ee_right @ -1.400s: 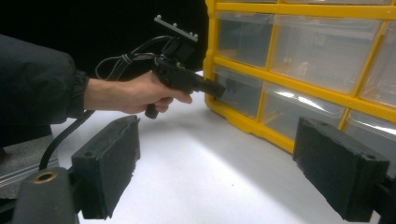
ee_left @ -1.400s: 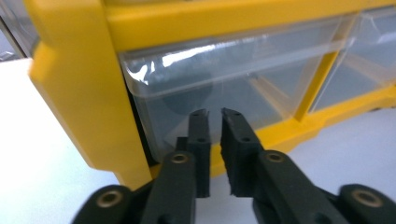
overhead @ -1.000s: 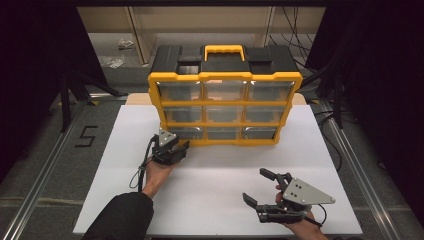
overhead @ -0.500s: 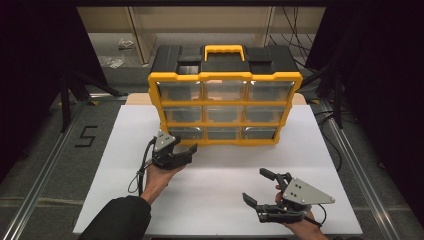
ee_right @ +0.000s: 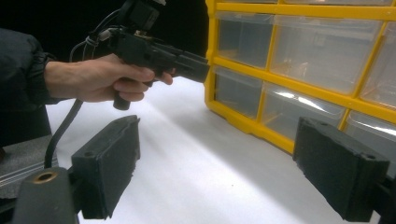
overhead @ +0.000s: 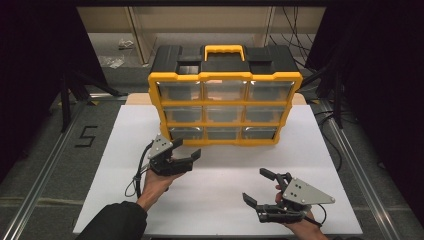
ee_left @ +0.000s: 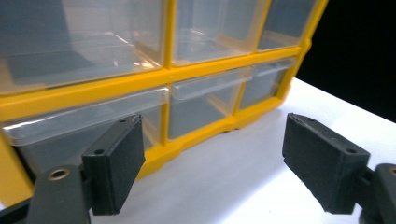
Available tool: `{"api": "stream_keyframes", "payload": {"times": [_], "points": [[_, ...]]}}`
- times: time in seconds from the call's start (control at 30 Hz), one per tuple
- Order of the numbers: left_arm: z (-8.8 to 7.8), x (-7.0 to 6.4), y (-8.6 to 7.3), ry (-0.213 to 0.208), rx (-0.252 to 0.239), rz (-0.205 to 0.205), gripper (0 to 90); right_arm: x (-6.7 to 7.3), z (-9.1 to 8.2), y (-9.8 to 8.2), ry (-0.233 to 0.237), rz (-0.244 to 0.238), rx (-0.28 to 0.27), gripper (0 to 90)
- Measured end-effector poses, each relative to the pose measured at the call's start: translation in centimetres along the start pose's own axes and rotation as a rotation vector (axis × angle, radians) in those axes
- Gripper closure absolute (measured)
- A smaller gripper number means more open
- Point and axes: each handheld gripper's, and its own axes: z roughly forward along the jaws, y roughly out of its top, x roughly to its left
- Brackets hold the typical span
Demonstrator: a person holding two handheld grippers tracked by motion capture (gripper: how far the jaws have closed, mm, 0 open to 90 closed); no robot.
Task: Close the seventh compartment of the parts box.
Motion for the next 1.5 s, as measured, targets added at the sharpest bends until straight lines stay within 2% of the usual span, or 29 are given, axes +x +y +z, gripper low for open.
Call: {"api": "stream_keyframes", "payload": {"times": [0.37,0.7,1.07,1.2,1.37,1.5], "points": [[-0.7,-0.4,0.0,-0.021,-0.014,0.004,19.3,0.0,0.0,0.0,0.000,0.000,0.000,15.8],[-1.4,-1.1,0.0,-0.035,-0.032,0.050,19.3,0.0,0.0,0.0,0.000,0.000,0.000,15.8],[-2.0,-1.7,0.0,-0.052,-0.045,0.065,19.3,0.0,0.0,0.0,0.000,0.000,0.000,15.8],[-2.2,-1.9,0.0,-0.048,-0.049,0.095,19.3,0.0,0.0,0.0,-0.001,0.000,0.000,15.8],[-2.5,-2.1,0.0,-0.064,-0.058,0.085,19.3,0.0,0.0,0.0,-0.001,0.000,-0.001,15.8],[-2.8,-2.4,-0.2,-0.071,-0.060,0.094,19.3,0.0,0.0,0.0,-0.002,0.000,-0.001,15.8]]}}
